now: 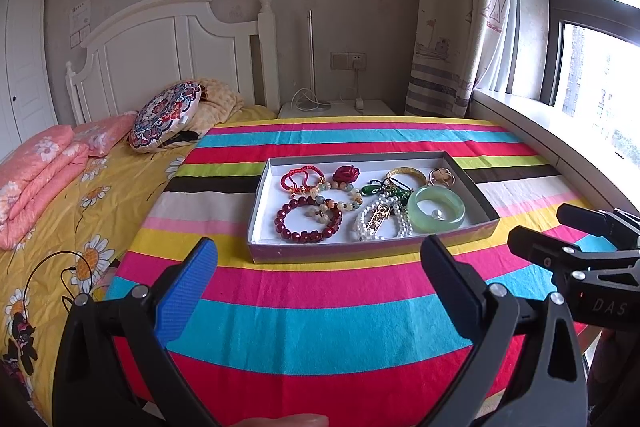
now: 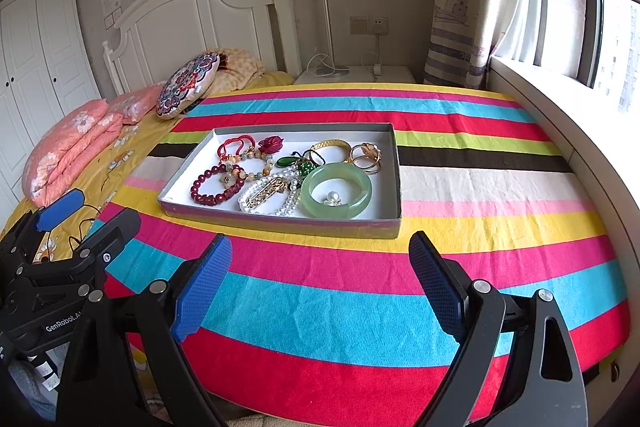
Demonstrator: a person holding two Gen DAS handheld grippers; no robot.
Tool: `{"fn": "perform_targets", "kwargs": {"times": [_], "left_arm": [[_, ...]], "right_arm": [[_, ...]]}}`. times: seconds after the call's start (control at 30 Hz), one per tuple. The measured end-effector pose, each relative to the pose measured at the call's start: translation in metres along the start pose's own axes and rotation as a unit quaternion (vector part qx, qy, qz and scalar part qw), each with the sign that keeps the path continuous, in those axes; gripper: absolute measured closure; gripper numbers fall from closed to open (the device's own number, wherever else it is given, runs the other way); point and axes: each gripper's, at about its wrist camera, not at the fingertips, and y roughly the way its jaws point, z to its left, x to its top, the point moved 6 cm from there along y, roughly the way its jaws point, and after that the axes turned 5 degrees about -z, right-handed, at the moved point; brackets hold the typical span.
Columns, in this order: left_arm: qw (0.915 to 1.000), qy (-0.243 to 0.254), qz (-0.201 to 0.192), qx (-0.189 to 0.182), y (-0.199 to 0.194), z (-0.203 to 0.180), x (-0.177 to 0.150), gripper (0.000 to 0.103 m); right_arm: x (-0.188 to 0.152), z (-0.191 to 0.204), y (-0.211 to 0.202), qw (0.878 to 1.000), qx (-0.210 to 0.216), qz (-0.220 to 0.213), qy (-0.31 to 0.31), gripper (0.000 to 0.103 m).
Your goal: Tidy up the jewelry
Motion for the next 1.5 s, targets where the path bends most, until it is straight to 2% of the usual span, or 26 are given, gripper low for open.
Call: {"fn": "perform_targets", "kwargs": {"times": [0.93, 1.17, 1.27, 1.37, 1.43, 1.5], "left_arm": [[1.0, -0.001, 0.0, 0.0, 0.0, 0.0, 0.0, 0.002], [0.9998, -0.002, 0.005, -0.019, 0.002, -0.005, -0.006, 0.002], [1.0, -0.002, 0.004, -0.007, 0.005, -0.007, -0.013, 0.002], [0.999, -0.01, 0.034, -0.027, 0.017, -0.007, -0.019, 0.002], [0.9958, -0.018, 0.085, -0.031, 0.034, -0.004, -0.031, 0.002], [0.9906, -0.016, 0.136, -0.011, 0.054, 0.0, -0.046, 0.002]], "right_arm": [[-0.001, 0.001, 0.001, 1.0, 0.001, 0.002, -0.001, 0.017], [-0.005, 0.003, 0.006, 1.0, 0.003, 0.011, -0.003, 0.017], [-0.009, 0.003, 0.009, 1.0, 0.004, 0.02, -0.006, 0.017], [-0.013, 0.001, 0.018, 0.999, 0.006, 0.037, -0.002, 0.017], [-0.022, 0.0, 0.03, 0.998, 0.004, 0.066, -0.002, 0.017], [-0.034, 0.001, 0.046, 0.994, 0.006, 0.105, -0.008, 0.017]]}}
